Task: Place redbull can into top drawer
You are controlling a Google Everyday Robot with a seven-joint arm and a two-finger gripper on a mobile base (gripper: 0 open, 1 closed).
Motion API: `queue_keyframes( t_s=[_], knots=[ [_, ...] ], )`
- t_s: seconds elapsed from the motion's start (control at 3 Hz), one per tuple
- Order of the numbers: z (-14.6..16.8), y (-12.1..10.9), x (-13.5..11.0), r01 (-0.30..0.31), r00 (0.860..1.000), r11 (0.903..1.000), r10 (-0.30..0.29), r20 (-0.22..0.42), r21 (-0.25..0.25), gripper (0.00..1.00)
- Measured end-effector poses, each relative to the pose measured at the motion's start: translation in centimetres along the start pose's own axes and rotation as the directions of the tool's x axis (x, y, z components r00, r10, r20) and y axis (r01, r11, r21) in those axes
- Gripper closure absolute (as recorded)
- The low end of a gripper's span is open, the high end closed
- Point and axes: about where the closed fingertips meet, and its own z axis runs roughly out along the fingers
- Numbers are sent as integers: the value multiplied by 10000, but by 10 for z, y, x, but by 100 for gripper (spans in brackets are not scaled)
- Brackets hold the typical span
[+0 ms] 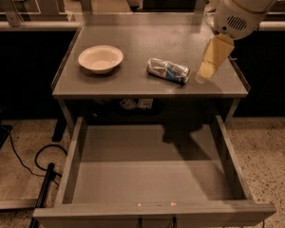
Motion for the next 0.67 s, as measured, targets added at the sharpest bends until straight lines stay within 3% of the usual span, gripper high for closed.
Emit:
queue_keyframes(
  t_s=[0.67],
  knots=[
    [42, 10, -74, 999, 9879, 9948, -969, 1212, -189, 0]
  ],
)
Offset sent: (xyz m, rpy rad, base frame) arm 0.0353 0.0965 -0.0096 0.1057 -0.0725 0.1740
